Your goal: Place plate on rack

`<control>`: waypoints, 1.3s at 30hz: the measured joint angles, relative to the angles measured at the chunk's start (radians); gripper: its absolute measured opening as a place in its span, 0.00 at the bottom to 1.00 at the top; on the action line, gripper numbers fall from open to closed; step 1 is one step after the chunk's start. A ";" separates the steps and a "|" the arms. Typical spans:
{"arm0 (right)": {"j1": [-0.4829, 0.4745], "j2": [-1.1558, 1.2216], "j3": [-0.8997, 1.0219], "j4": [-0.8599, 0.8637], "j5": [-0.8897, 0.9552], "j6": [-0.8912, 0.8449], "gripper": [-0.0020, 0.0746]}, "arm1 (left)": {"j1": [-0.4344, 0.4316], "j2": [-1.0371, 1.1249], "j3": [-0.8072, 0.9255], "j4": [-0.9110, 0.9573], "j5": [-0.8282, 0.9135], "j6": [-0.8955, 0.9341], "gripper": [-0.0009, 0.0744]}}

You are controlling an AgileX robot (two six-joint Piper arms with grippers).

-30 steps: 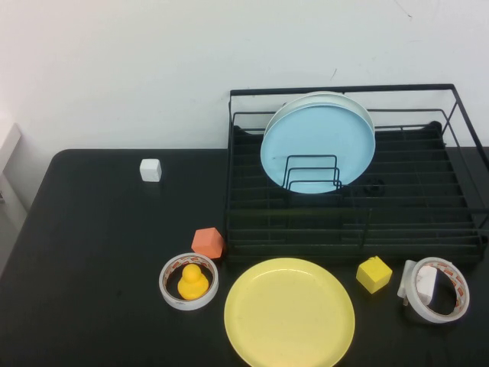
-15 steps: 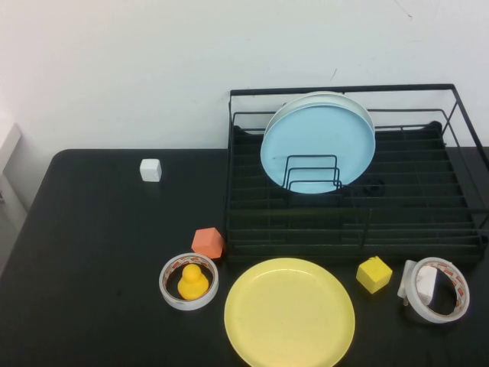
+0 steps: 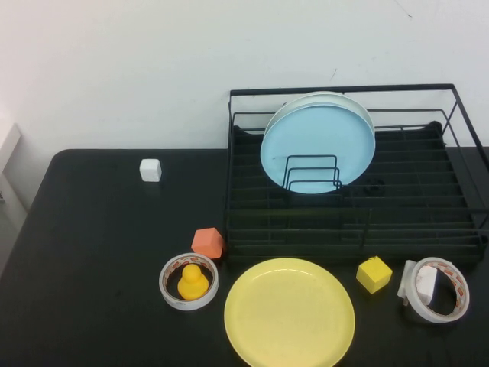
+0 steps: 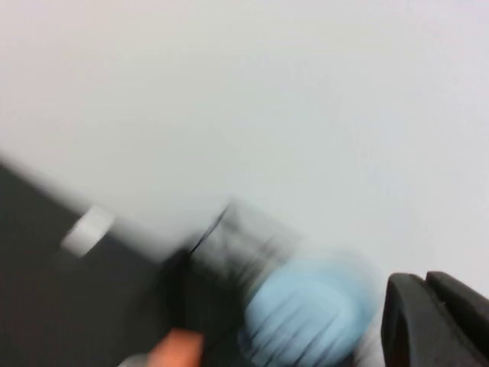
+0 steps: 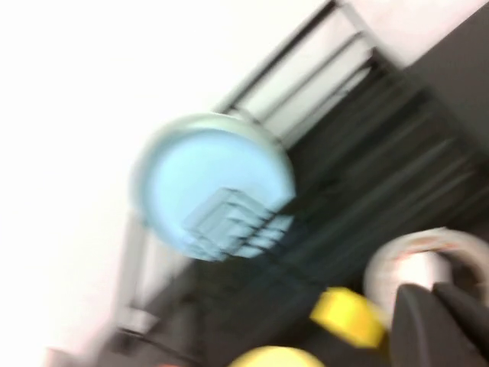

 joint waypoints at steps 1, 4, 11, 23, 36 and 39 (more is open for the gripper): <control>0.000 0.000 0.000 0.054 -0.007 0.001 0.02 | 0.000 0.045 -0.049 0.070 0.090 0.032 0.01; 0.000 0.000 0.000 0.119 -0.030 -0.009 0.02 | 0.000 0.210 -0.179 0.274 0.338 0.078 0.01; 0.000 0.000 0.000 0.135 -0.048 -0.128 0.02 | 0.000 0.610 -0.437 0.395 0.540 0.374 0.01; 0.000 0.000 0.000 0.162 0.111 -0.376 0.02 | -0.205 1.116 -0.687 0.231 0.592 0.572 0.01; 0.000 0.000 0.000 0.162 0.110 -0.382 0.02 | -0.480 1.542 -0.722 0.319 0.394 0.358 0.22; 0.000 0.000 0.000 0.162 0.110 -0.397 0.02 | -0.486 1.638 -0.749 0.308 0.380 0.280 0.48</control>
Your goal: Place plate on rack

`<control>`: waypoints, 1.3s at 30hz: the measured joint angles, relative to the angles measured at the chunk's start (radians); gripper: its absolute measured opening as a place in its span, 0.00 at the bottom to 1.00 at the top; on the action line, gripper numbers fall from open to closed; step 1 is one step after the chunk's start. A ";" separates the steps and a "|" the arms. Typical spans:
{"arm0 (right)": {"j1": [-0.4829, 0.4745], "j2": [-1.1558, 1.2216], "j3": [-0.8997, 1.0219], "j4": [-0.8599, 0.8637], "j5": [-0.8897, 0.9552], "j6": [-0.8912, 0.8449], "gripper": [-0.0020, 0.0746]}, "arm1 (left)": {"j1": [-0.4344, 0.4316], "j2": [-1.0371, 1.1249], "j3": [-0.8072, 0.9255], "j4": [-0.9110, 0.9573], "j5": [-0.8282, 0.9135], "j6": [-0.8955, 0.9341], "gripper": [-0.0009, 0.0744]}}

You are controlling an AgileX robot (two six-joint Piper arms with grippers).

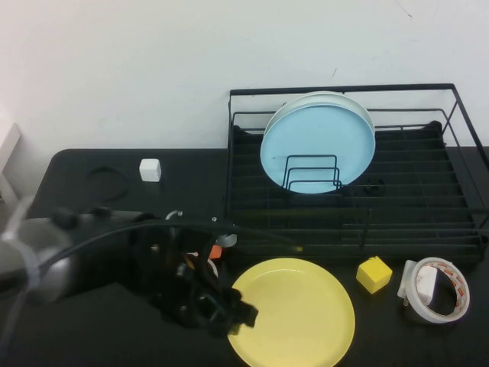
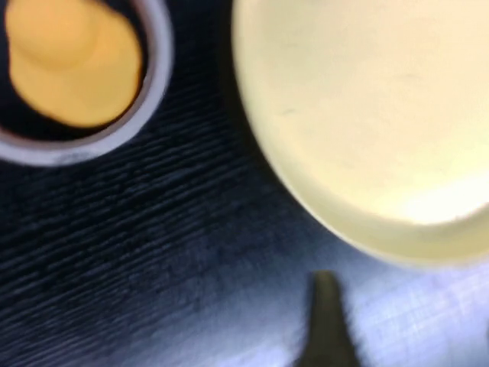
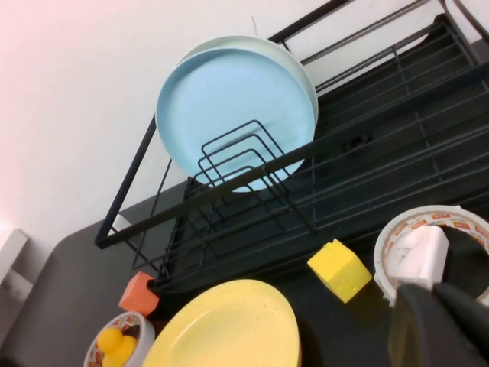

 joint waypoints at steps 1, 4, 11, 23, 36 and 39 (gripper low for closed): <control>0.000 0.000 0.000 0.000 0.000 -0.002 0.02 | 0.000 0.034 -0.010 -0.003 -0.011 -0.033 0.55; 0.000 0.000 0.000 0.000 0.004 -0.006 0.02 | 0.009 0.124 -0.037 -0.010 -0.055 -0.153 0.71; 0.000 0.000 0.000 0.000 0.010 -0.014 0.02 | 0.020 0.274 -0.069 -0.047 -0.152 -0.250 0.71; 0.000 0.000 0.000 0.015 0.022 -0.061 0.02 | 0.020 0.325 -0.078 -0.194 -0.296 -0.257 0.50; 0.000 0.000 0.000 0.029 0.037 -0.068 0.02 | 0.020 0.359 -0.092 -0.212 -0.271 -0.217 0.09; 0.000 0.000 0.000 0.043 0.040 -0.068 0.02 | 0.020 0.361 -0.093 -0.216 -0.252 -0.201 0.04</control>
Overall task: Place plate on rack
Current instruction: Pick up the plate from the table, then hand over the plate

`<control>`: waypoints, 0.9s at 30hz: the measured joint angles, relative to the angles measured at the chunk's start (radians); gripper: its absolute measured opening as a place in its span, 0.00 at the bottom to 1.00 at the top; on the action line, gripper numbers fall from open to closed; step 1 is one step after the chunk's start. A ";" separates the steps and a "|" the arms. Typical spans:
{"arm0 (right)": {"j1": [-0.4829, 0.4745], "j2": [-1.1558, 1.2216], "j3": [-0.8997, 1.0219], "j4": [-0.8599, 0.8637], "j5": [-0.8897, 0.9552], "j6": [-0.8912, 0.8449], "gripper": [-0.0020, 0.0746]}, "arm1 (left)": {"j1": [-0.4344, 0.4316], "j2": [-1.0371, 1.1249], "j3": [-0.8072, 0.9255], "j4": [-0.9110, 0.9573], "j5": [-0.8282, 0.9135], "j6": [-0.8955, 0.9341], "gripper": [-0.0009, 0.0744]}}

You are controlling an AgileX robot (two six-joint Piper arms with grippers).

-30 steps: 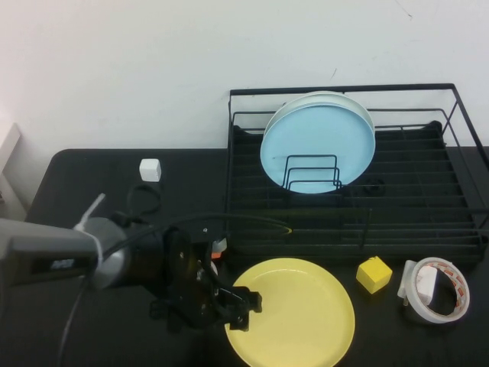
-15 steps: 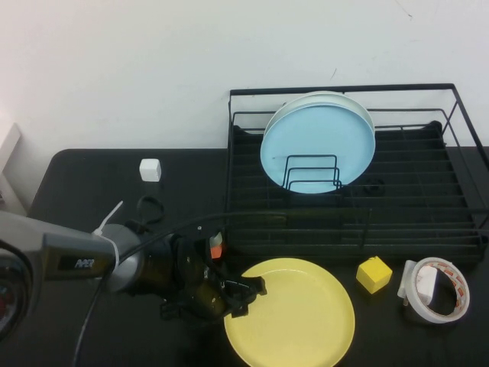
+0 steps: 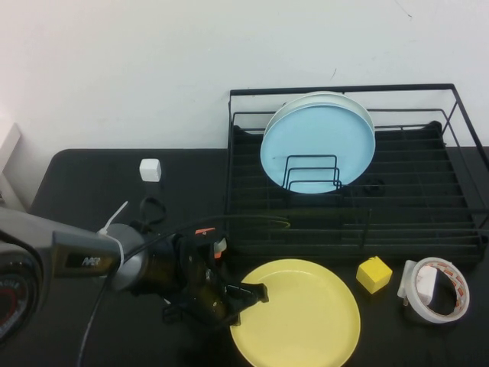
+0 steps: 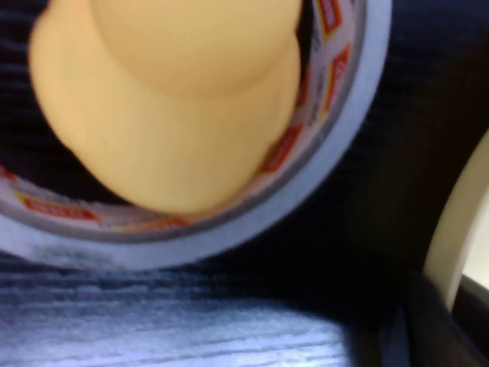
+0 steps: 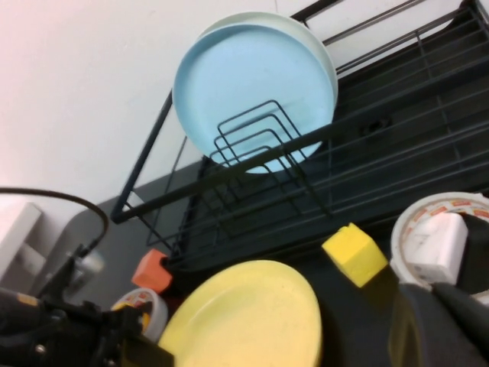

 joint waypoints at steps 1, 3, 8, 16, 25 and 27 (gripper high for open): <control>0.000 0.000 0.000 0.012 0.000 0.000 0.02 | 0.000 0.000 0.000 -0.006 0.007 0.009 0.03; 0.000 0.000 0.000 0.037 0.000 0.000 0.02 | 0.000 -0.002 0.000 -0.031 0.032 0.054 0.03; 0.000 0.000 0.000 0.080 0.008 0.000 0.02 | 0.000 -0.061 0.049 -0.190 0.101 0.303 0.02; 0.000 0.000 0.000 0.116 0.041 0.000 0.02 | 0.000 -0.270 0.199 -0.532 0.055 0.717 0.02; 0.000 0.023 -0.097 0.124 0.146 -0.007 0.36 | 0.000 -0.509 0.314 -0.911 0.025 1.122 0.02; 0.000 0.078 -0.154 0.108 0.180 -0.034 0.50 | 0.000 -0.568 0.324 -1.014 0.058 1.254 0.02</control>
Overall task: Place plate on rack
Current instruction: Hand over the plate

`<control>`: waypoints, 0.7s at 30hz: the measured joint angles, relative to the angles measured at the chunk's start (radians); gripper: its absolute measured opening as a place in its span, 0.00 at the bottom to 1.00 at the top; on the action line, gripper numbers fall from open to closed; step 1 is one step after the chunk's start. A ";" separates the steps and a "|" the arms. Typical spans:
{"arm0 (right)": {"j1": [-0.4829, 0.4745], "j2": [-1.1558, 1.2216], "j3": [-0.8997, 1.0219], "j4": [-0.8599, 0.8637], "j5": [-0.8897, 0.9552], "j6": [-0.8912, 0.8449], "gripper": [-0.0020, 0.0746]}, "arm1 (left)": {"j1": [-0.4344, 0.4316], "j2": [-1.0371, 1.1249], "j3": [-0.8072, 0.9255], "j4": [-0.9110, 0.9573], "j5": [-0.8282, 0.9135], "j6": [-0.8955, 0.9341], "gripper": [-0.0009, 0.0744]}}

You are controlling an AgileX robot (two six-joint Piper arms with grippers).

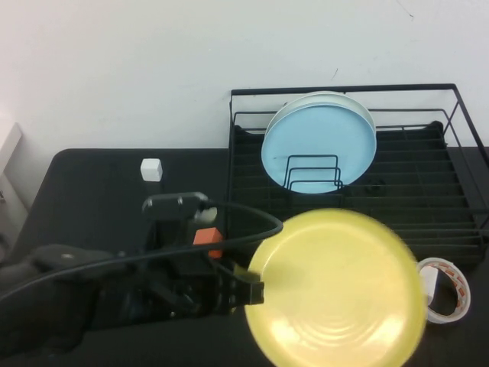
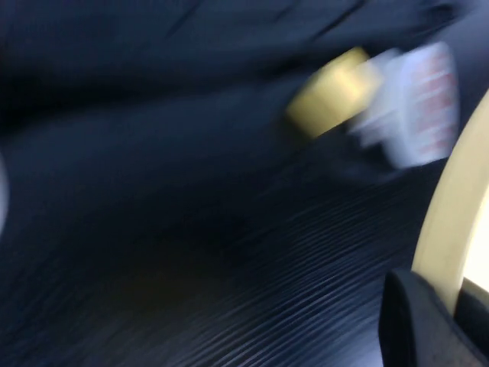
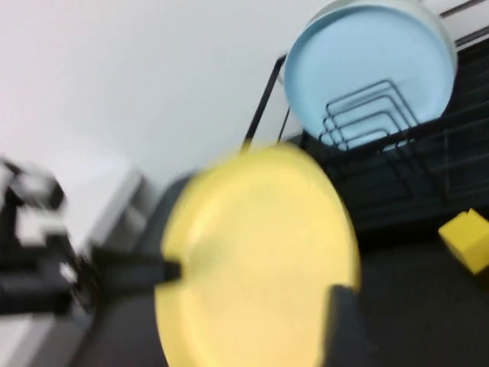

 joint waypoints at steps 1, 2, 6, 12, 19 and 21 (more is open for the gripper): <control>0.000 0.042 -0.030 -0.005 0.025 -0.027 0.56 | 0.000 -0.033 0.005 -0.042 0.019 0.059 0.02; 0.000 0.091 -0.062 -0.011 0.054 -0.061 0.62 | 0.000 -0.058 0.004 -0.065 0.036 0.097 0.02; 0.000 0.297 -0.187 -0.008 0.149 -0.209 0.70 | 0.000 -0.157 0.004 -0.107 0.089 0.178 0.02; 0.000 0.564 -0.394 0.136 0.229 -0.502 0.72 | 0.000 -0.201 0.007 -0.111 0.115 0.199 0.02; 0.000 0.812 -0.533 0.183 0.363 -0.655 0.72 | 0.000 -0.207 0.013 -0.111 0.122 0.199 0.02; 0.000 0.872 -0.543 0.199 0.383 -0.691 0.72 | 0.000 -0.207 0.013 -0.111 0.122 0.206 0.02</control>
